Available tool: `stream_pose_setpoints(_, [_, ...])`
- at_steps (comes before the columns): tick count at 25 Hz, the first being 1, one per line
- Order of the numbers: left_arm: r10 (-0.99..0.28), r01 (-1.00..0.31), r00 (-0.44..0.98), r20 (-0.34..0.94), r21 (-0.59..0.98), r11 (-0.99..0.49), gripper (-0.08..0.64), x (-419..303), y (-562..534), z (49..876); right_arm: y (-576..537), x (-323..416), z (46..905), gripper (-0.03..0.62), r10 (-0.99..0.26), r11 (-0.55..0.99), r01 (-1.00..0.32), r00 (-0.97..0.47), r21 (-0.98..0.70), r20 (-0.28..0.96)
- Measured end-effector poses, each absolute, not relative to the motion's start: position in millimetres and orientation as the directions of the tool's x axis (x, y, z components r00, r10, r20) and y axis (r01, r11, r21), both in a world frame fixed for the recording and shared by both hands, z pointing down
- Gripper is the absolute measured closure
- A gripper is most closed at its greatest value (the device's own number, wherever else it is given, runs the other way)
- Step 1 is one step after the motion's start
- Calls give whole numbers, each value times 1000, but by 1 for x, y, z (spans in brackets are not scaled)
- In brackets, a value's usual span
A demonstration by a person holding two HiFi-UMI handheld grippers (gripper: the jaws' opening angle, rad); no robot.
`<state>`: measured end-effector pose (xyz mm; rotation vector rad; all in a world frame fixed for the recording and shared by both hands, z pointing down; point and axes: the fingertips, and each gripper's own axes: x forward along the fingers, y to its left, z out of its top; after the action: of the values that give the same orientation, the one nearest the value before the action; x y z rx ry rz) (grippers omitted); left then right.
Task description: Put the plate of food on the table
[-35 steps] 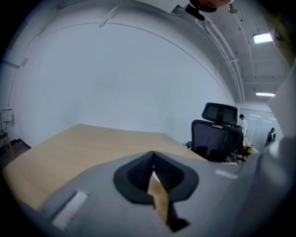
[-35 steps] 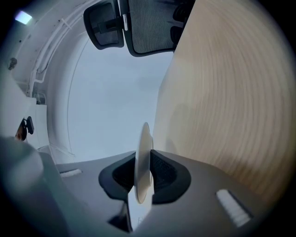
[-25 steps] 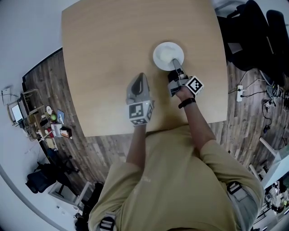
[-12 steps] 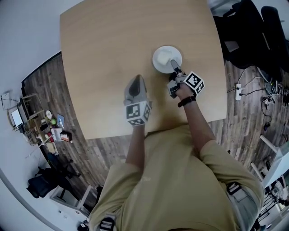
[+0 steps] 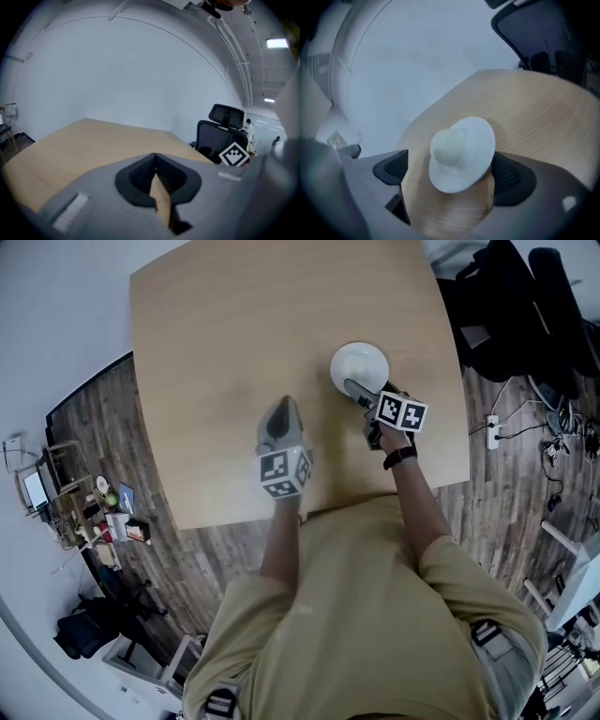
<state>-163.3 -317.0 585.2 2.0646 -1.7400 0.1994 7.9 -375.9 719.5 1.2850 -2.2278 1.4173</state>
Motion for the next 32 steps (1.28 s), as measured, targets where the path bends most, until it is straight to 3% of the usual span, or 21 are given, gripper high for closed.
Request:
stream_pose_setpoints(3, [-903,-963,219,371,230,-139,561,-163,-311,581,-361,14,720,25,-544,309,-848,-529,-431,651])
stream_pose_setpoints(6, [-901,-959,244,358,228,-169,561,-156,-307,576,-356,26,703,30,-594,383,-873,-484,-302,643])
stream_pose_setpoints(8, [-899,-955,265,349,225,-194,561,-150,-304,573,-353,35,680,117,-657,418,-881,-460,-219,597])
stream_pose_setpoints(10, [-898,-950,286,334,221,-220,561,-143,-299,567,-348,40,653,144,-709,456,-878,-457,-146,538])
stream_pose_setpoints(16, [-908,-941,324,264,192,-280,561,-127,-278,538,-312,40,578,240,-772,500,-855,-513,-140,376])
stream_pose_setpoints(28, [-919,-923,378,111,128,-364,561,-100,-218,475,-228,50,489,566,-852,477,-868,-496,-139,167])
stream_pose_setpoints(32, [-916,-918,390,96,124,-377,561,-88,-203,473,-206,61,484,584,-866,460,-882,-472,-105,166])
